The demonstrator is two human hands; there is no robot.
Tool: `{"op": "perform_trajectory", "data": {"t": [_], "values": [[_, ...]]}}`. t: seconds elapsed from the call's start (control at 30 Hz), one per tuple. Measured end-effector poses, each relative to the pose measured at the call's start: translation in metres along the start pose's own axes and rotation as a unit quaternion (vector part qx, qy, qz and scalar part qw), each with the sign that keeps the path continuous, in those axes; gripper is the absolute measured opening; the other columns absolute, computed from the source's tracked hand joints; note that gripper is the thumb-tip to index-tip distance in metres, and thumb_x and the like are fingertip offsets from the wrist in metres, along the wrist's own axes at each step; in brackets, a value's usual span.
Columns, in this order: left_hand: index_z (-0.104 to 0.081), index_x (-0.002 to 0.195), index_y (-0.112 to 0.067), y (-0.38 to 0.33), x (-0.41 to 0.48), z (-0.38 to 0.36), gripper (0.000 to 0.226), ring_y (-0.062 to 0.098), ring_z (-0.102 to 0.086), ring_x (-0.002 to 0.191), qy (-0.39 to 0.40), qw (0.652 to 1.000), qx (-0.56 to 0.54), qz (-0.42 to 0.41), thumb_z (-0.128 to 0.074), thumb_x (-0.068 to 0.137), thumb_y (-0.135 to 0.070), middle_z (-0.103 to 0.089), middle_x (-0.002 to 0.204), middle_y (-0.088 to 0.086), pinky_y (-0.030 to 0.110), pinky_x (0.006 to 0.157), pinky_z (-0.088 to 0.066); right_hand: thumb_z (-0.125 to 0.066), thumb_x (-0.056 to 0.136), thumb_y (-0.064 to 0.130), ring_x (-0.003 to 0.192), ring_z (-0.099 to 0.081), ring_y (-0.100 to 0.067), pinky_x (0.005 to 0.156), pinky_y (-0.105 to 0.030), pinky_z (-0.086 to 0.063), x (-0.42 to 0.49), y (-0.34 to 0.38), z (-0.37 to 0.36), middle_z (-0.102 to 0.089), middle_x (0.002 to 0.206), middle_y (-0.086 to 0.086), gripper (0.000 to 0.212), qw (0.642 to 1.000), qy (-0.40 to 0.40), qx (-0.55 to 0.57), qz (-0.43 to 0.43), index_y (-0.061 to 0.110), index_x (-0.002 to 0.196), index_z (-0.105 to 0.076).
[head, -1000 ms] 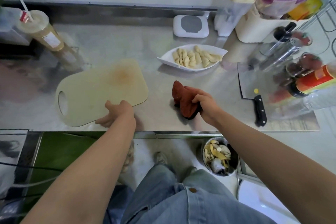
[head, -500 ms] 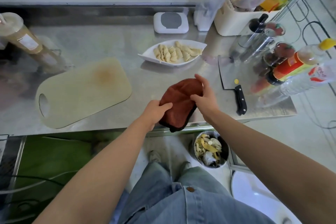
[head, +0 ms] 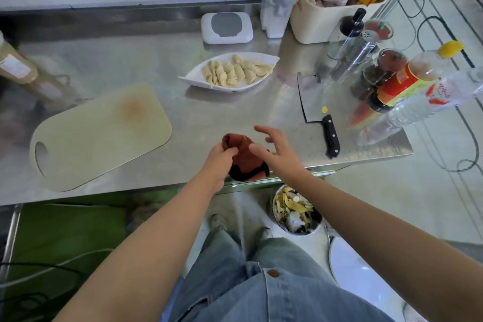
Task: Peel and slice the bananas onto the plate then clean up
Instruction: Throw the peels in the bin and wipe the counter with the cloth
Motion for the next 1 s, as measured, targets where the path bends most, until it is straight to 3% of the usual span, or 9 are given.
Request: {"op": "perform_trajectory", "data": {"t": [0.1,0.2,0.23,0.3,0.37,0.5,0.67,0.77,1.0], "values": [[-0.065,0.101,-0.012,-0.002,-0.006,-0.032,0.031,0.019,-0.063,0.082,0.098,0.991,-0.075,0.056,-0.035,0.101,-0.023,-0.069,0.087,0.005,0.028,0.067,-0.050,-0.071,0.084,0.019,0.115,-0.051,-0.015,0.101,-0.031,-0.041,0.003,-0.019,0.002,-0.051,0.126,-0.004,0.058,0.998,0.058,-0.001,-0.028,0.020,0.134,-0.042],[-0.070,0.092,-0.017,-0.007,0.005,-0.032,0.036,0.014,-0.058,0.073,0.025,0.997,0.064,-0.025,-0.037,0.097,-0.029,-0.067,0.085,-0.003,0.029,0.069,-0.044,-0.052,0.078,-0.010,0.110,-0.056,-0.026,0.101,-0.046,-0.043,0.014,-0.028,0.029,-0.059,0.115,-0.011,0.056,0.998,-0.029,-0.031,-0.051,0.015,0.128,-0.045],[-0.072,0.092,-0.019,-0.009,0.012,-0.022,0.034,0.017,-0.061,0.082,-0.024,0.972,0.215,-0.095,-0.040,0.095,-0.030,-0.067,0.092,-0.002,0.031,0.076,-0.046,-0.049,0.078,-0.010,0.110,-0.056,-0.028,0.100,-0.045,-0.043,0.020,-0.030,0.041,-0.058,0.118,-0.011,0.060,0.994,-0.073,-0.059,-0.061,0.017,0.131,-0.043],[-0.066,0.110,-0.025,-0.008,0.016,-0.002,0.028,0.026,-0.049,0.118,-0.116,0.815,0.541,-0.172,-0.046,0.092,-0.031,-0.058,0.121,0.001,0.035,0.095,-0.040,-0.049,0.080,-0.006,0.111,-0.054,-0.029,0.096,-0.042,-0.044,0.030,-0.031,0.064,-0.054,0.126,-0.012,0.065,0.979,-0.154,-0.113,-0.065,0.021,0.138,-0.035],[-0.044,0.137,-0.027,0.001,0.016,0.012,0.042,0.030,-0.022,0.139,-0.130,0.733,0.648,-0.163,-0.046,0.095,-0.026,-0.032,0.149,0.006,0.042,0.108,-0.026,-0.048,0.082,-0.006,0.118,-0.049,-0.030,0.097,-0.041,-0.041,0.041,-0.035,0.071,-0.046,0.136,-0.013,0.069,0.968,-0.178,-0.167,-0.056,0.020,0.142,-0.030],[-0.029,0.146,-0.025,0.005,0.015,0.020,0.054,0.030,-0.016,0.142,-0.139,0.737,0.642,-0.157,-0.045,0.095,-0.017,-0.017,0.157,0.007,0.044,0.110,-0.027,-0.052,0.078,-0.008,0.140,-0.026,-0.029,0.116,-0.039,-0.024,0.053,-0.051,0.039,-0.025,0.155,-0.006,0.072,0.950,-0.060,-0.304,-0.028,0.015,0.144,-0.035],[-0.035,0.143,-0.025,0.003,0.015,0.020,0.052,0.029,-0.020,0.141,-0.155,0.745,0.629,-0.162,-0.046,0.094,-0.014,-0.021,0.156,0.007,0.043,0.108,-0.029,-0.053,0.065,-0.017,0.125,-0.050,-0.028,0.109,-0.021,-0.026,0.030,-0.041,-0.016,-0.054,0.137,-0.011,0.061,0.930,0.109,-0.284,0.205,0.010,0.120,-0.065],[-0.038,0.141,-0.025,0.002,0.016,0.021,0.049,0.029,-0.021,0.140,-0.160,0.744,0.628,-0.163,-0.046,0.094,-0.013,-0.023,0.155,0.007,0.043,0.107,-0.030,-0.053,0.064,-0.010,0.105,-0.060,-0.029,0.095,-0.031,-0.043,0.007,-0.044,-0.020,-0.064,0.124,-0.007,0.051,0.903,0.194,-0.294,0.244,0.012,0.106,-0.072],[-0.065,0.106,-0.015,0.001,0.008,-0.007,0.020,0.031,-0.045,0.114,-0.196,0.776,0.544,-0.252,-0.050,0.094,-0.016,-0.053,0.124,0.012,0.038,0.093,-0.036,-0.047,0.065,-0.012,0.102,-0.061,-0.022,0.093,-0.030,-0.045,0.003,-0.064,0.091,-0.070,0.106,-0.001,0.051,0.967,-0.109,-0.223,0.058,0.015,0.102,-0.070]]}}
Point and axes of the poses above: each hand's wrist, its own x-axis towards the middle knuckle, its own z-axis out of the back of the hand, y = z × x, the point moved 4 cm from there along x, towards the middle knuckle
